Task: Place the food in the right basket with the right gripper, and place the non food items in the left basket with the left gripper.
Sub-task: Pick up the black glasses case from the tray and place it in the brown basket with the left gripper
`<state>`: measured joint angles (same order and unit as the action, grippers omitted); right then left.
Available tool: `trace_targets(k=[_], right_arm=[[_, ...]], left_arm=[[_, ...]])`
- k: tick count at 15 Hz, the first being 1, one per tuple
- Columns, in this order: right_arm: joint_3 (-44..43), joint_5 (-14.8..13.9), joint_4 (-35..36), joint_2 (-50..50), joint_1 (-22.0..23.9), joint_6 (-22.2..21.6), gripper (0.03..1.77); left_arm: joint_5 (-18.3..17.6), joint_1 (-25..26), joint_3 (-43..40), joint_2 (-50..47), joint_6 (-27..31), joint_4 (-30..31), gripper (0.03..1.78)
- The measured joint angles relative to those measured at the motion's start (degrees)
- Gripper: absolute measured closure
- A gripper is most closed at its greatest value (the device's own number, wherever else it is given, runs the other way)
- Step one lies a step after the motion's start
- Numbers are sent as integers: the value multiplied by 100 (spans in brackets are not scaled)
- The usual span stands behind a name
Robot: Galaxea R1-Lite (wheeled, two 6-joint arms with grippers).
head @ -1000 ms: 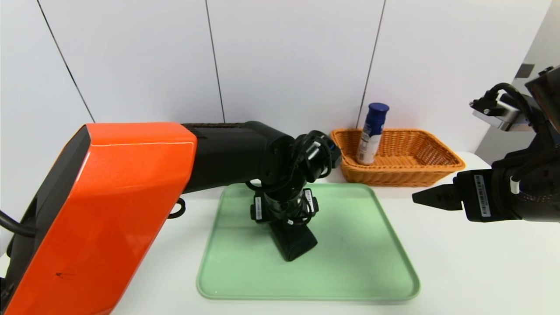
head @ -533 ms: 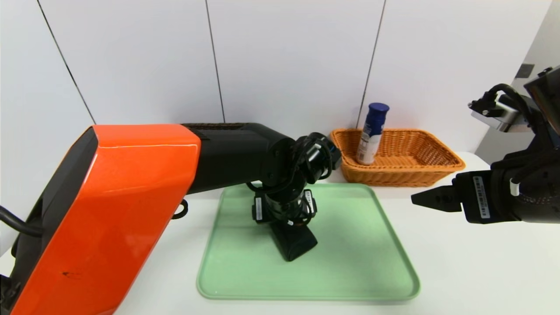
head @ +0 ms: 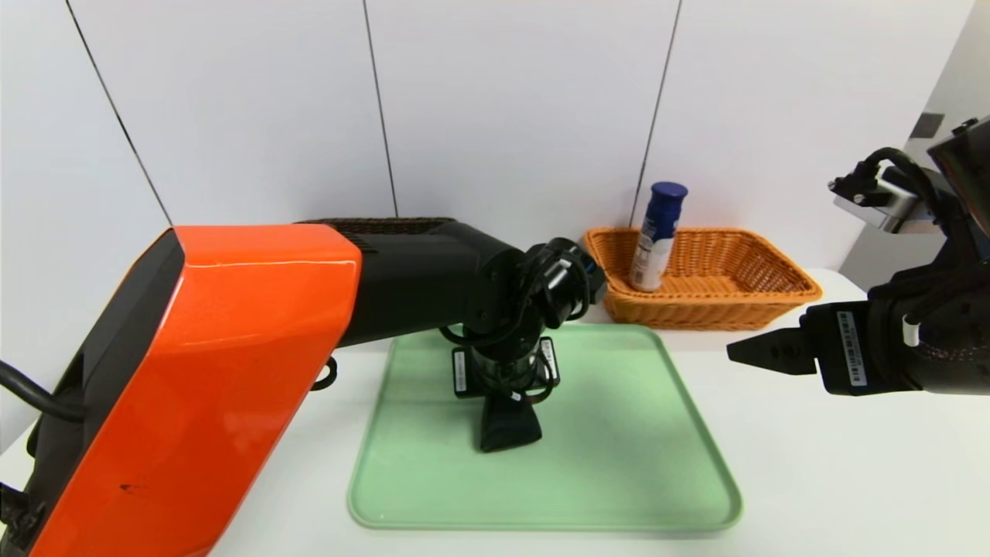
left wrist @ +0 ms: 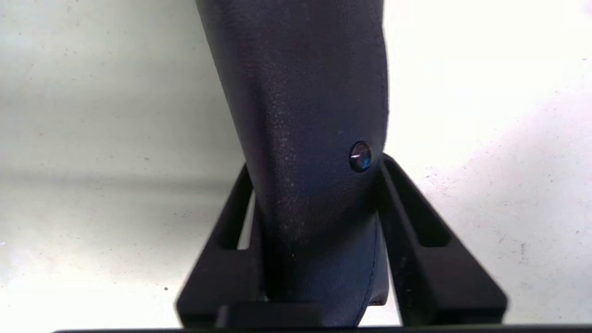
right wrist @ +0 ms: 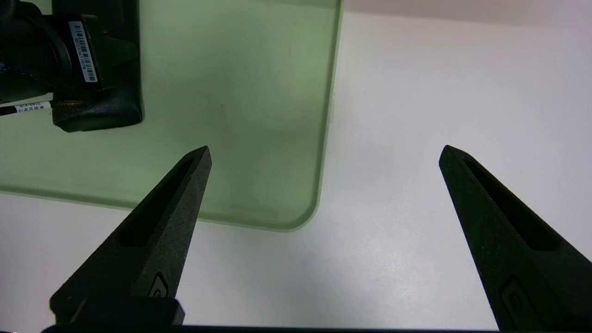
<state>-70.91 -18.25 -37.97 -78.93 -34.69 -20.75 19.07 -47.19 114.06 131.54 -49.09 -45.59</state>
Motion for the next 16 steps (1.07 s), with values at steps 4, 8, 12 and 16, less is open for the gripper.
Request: trace_targets(k=[4,8,12,16], right_arm=[[-1,1,2,0,0,13,10],[-1,0,2,9,0,-4,10],[-1,0,5,24,-13,2,10],[-1,-10,2,46,-37,11,10]], left_arm=[[-35,0,-11,-130,4,-95,115],[-112,-63,-9,-452,45,-228,133],[-251,-289,-6,-916,124,-401,136],[-313,-564,-6,-1560,168,-457,136]])
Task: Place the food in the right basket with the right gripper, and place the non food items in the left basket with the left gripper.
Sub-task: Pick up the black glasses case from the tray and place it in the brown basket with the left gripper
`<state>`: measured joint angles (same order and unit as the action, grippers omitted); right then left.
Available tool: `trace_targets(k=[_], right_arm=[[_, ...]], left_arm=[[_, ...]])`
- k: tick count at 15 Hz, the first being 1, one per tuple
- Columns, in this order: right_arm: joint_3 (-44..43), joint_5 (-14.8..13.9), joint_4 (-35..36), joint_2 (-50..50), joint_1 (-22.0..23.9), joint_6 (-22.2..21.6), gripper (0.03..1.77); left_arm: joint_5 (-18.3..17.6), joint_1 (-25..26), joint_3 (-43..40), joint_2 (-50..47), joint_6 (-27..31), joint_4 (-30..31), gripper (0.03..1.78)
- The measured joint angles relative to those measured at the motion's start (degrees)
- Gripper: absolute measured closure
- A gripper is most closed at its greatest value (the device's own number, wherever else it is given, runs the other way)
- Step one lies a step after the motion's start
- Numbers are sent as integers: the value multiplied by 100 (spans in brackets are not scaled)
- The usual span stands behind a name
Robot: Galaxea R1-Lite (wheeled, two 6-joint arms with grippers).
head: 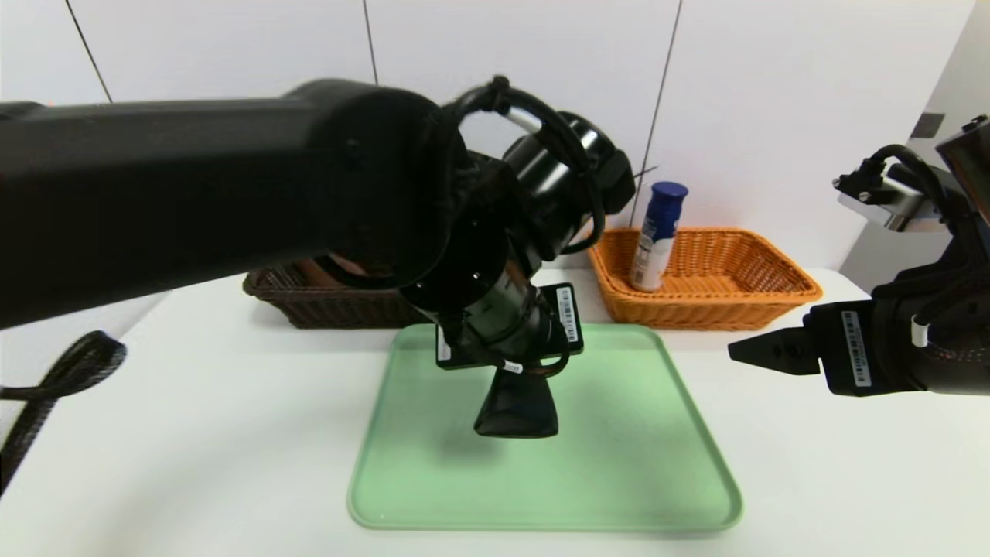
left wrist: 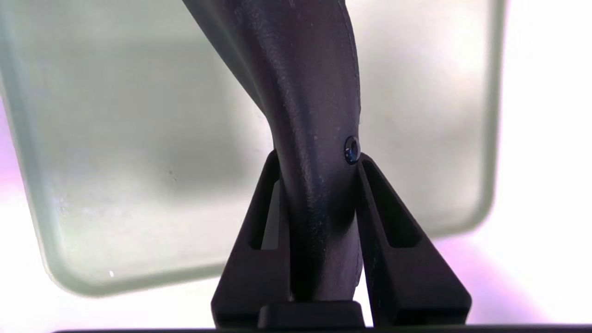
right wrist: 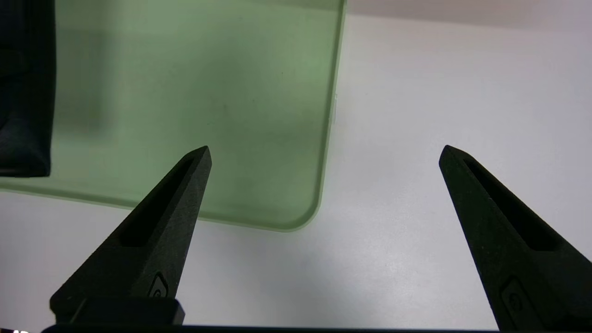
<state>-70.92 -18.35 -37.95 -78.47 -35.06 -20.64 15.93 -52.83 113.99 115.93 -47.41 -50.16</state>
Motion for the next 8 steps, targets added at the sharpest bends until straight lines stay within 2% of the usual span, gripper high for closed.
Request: trace_targets(k=[5,8], right_arm=[[15,-6,-5,46,-7,-5,10],[91,-12,-6,99,-9,-6,10]], left_arm=[[-295,-77,0,-924,-105,89,136],[-304,367,0,-1261,-302,351,138]])
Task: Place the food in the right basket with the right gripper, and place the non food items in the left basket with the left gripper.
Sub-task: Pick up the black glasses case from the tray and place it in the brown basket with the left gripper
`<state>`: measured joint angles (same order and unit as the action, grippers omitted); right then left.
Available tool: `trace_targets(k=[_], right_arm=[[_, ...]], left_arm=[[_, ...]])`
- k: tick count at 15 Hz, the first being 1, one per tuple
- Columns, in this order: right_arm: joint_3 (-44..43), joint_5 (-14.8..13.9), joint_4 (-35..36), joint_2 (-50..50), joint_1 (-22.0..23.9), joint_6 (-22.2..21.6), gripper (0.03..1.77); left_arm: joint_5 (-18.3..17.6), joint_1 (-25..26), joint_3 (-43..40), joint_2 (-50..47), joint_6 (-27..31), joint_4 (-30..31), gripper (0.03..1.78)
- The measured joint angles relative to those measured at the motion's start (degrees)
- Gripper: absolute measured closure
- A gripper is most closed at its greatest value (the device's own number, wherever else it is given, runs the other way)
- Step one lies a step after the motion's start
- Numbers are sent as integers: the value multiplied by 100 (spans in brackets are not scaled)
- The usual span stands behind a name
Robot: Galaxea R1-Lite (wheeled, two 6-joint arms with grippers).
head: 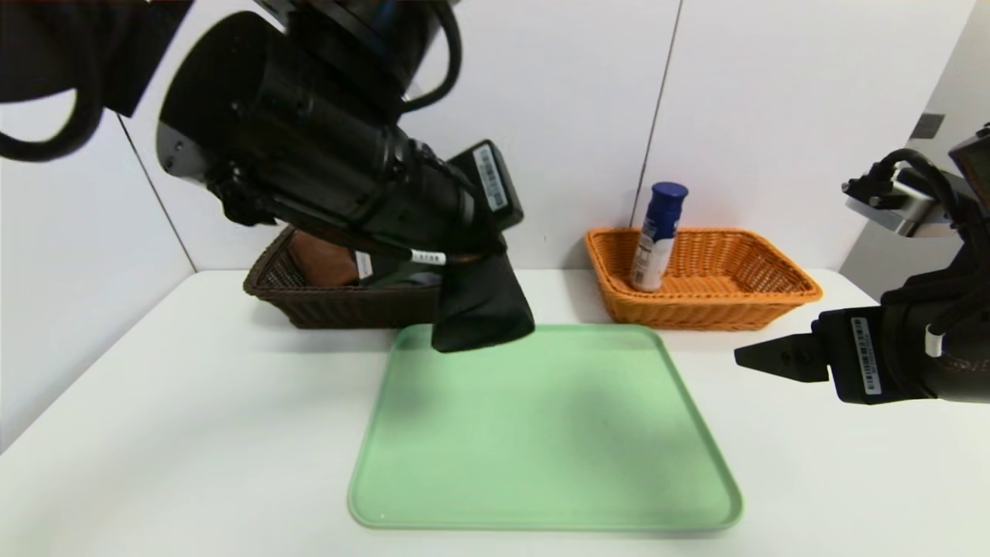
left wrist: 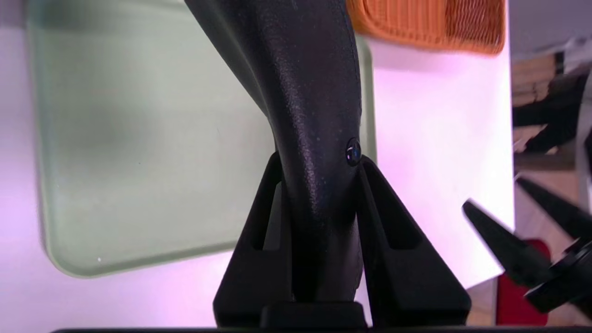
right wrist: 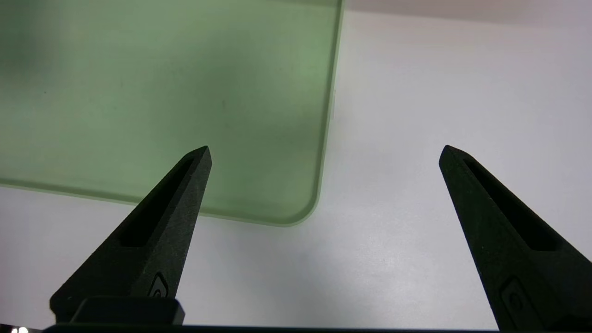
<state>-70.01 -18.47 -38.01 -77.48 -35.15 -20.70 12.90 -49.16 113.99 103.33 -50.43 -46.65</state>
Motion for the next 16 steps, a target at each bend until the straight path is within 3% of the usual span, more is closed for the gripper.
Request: trace_targets(k=[5,9,12,16], right_arm=[[116,-22,0,28,1,1,10],[262,-41,0,26,1,6,10],[332,-46,0,23,9,6,10],[433,-49,-2,20,12,6,10]], left_arm=[[-77,1226,0,-66,-347,455,139],[-422,2246,0,343,-959,956,139],[-483,2743,0,762,-1320,1393,139],[-592,3134,0,1224,-1552,1532,139]])
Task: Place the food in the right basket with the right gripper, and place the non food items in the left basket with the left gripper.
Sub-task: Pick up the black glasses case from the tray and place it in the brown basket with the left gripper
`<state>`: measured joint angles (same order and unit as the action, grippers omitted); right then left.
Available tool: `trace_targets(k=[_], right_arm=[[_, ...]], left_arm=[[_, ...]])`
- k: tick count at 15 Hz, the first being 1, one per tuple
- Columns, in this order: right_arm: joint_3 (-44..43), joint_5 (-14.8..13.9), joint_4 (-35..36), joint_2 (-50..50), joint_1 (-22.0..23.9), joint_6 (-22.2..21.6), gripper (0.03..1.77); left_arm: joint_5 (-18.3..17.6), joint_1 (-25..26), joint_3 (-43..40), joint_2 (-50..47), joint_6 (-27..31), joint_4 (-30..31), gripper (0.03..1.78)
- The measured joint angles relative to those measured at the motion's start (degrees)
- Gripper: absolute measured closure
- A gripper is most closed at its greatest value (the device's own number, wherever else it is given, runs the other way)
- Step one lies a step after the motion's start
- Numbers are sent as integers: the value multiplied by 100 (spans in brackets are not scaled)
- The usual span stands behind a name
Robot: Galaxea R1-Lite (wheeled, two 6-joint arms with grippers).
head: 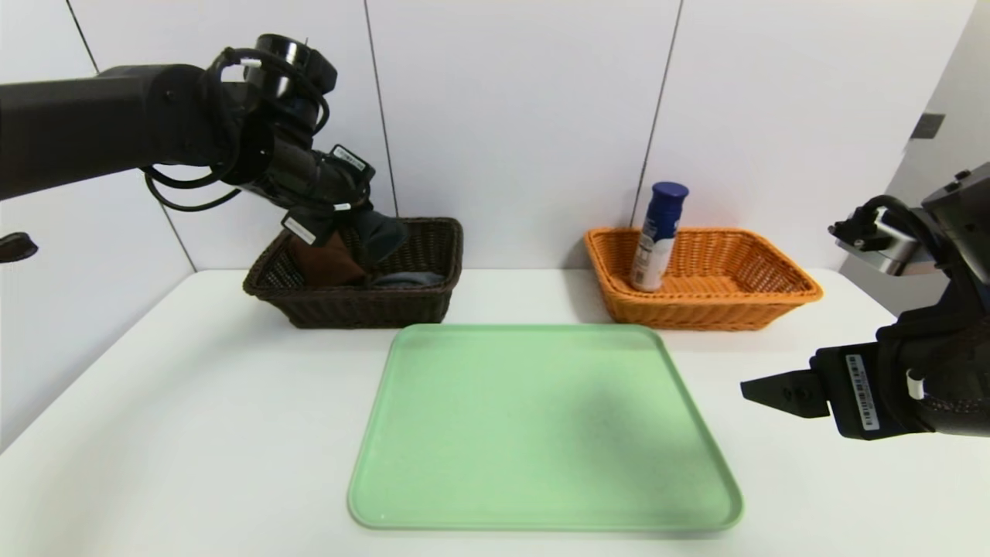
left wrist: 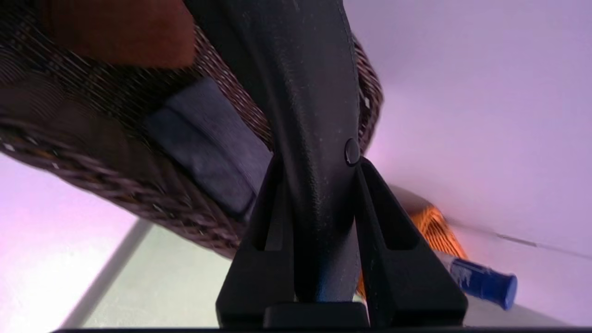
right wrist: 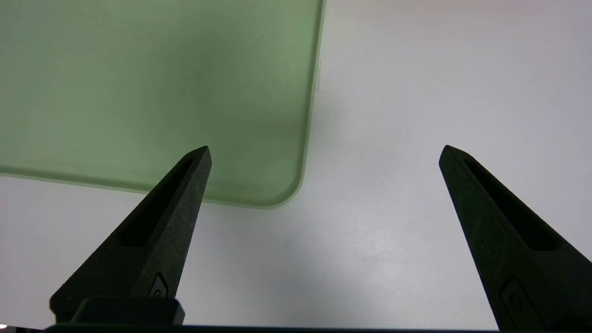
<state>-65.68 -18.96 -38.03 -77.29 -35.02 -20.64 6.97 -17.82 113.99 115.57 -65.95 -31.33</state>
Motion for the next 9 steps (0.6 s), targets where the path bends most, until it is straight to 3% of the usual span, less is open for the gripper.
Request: trace_targets(k=[4,9], right_arm=[[48,-39,2,-18,-1,16,10],[80,-46,2,-30,-1,9,10]], left_arm=[[-282,176,0,232,-111,294,139],[-271,230,0,461,-271,663,141]])
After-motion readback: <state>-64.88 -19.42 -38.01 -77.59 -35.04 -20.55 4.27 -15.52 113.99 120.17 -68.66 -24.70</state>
